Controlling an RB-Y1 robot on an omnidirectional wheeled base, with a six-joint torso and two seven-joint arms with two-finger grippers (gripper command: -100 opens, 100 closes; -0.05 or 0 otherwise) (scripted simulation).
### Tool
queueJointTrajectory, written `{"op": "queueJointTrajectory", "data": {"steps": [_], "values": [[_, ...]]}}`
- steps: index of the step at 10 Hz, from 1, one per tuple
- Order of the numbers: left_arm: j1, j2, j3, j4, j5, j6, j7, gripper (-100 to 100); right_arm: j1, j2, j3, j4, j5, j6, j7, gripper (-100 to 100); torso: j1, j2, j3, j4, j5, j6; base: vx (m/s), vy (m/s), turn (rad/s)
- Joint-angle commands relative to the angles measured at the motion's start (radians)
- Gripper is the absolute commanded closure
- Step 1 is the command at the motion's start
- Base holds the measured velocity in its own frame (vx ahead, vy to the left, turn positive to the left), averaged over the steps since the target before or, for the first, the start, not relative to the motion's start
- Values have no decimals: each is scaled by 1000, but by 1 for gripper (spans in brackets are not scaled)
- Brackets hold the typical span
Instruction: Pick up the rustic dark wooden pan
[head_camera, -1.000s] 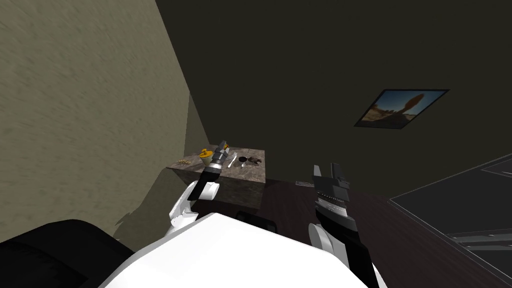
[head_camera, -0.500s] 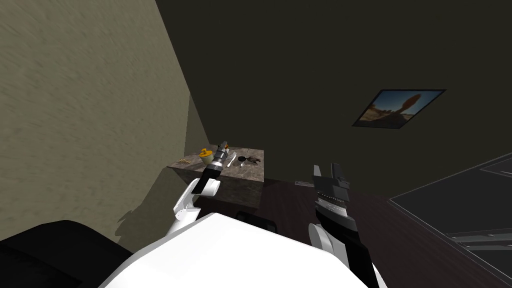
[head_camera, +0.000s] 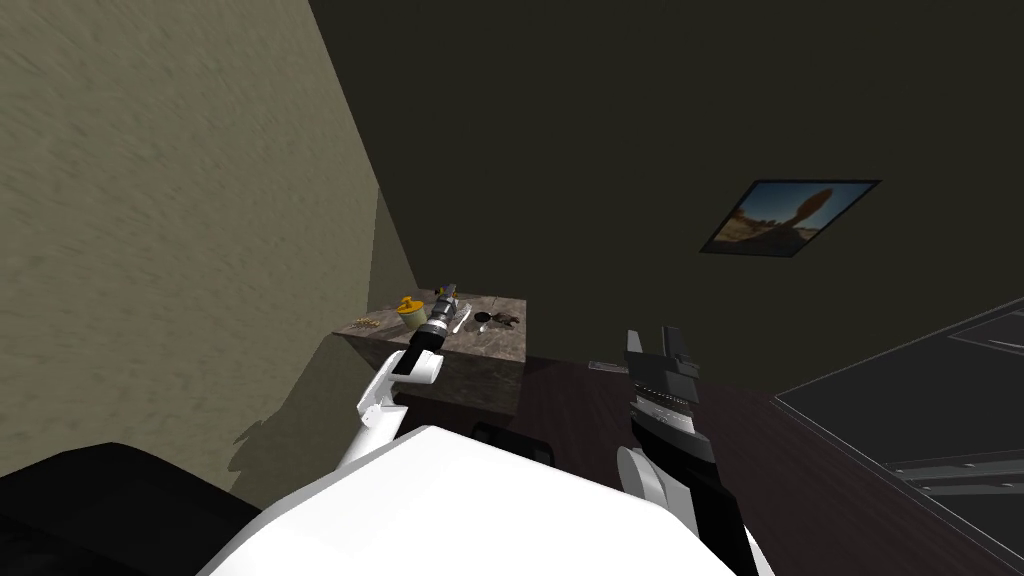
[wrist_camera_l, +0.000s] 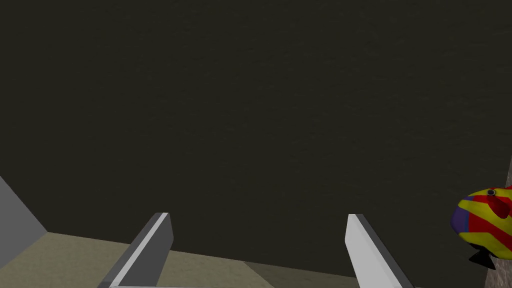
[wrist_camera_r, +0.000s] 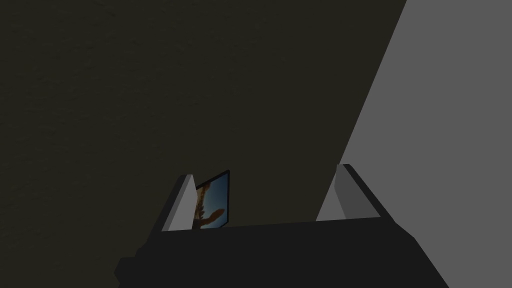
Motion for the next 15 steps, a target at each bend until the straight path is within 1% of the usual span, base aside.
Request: {"op": "queueJointTrajectory", "data": {"steps": [1,2,3,4,5,6,7,8,9,10,11,12,13,14,15], "values": [[-12,4,7,11,2,40,1,-100,0,0,0,0,0,0,0,0,0,0,0,0,0,0,-3,-19,-11],[-37,3,16,31,1,72,0,-100,0,0,0,0,0,0,0,0,0,0,0,0,0,0,-5,-20,-22],[-37,3,16,31,1,94,0,-100,0,0,0,0,0,0,0,0,0,0,0,0,0,0,-3,-16,-16],[-62,1,25,53,1,128,-1,-100,0,0,0,0,0,0,0,0,0,0,0,0,0,0,-3,-19,-36],[-62,1,25,53,1,149,-1,-100,0,0,0,0,0,0,0,0,0,0,0,0,0,0,-1,-13,-16],[-88,0,34,76,0,179,-2,-100,0,0,0,0,0,0,0,0,1,0,0,0,0,0,1,-10,-37],[-88,0,34,76,0,203,-2,-100,0,0,0,0,0,0,0,0,1,0,0,0,0,0,1,-7,-21],[-115,-2,42,99,0,234,-2,-100,0,0,0,0,0,0,0,0,1,0,0,0,0,0,2,-9,-43],[-115,-2,42,99,0,260,-2,-100,0,0,0,0,0,0,0,0,1,-1,0,0,0,0,3,-6,-29],[-141,-3,49,123,0,290,-2,-100,0,0,0,0,0,0,0,0,1,0,0,0,0,0,5,-4,-42],[-141,-3,49,123,0,316,-2,-100,0,0,0,0,0,0,0,0,1,-1,0,0,0,0,5,-3,-31],[-168,-4,56,148,0,345,-2,-100,0,0,0,0,0,0,0,0,1,0,0,0,0,0,8,-1,-53],[-168,-4,56,148,0,370,-2,-100,0,0,0,0,0,0,0,0,2,-1,0,0,0,0,7,0,-34],[-193,-6,63,173,0,400,-1,-100,0,0,0,0,0,0,0,0,2,-1,0,0,0,0,8,0,-62],[-193,-6,63,173,0,425,-1,-100,0,0,0,0,0,0,0,0,2,-1,-1,0,0,0,8,3,-32]]}}
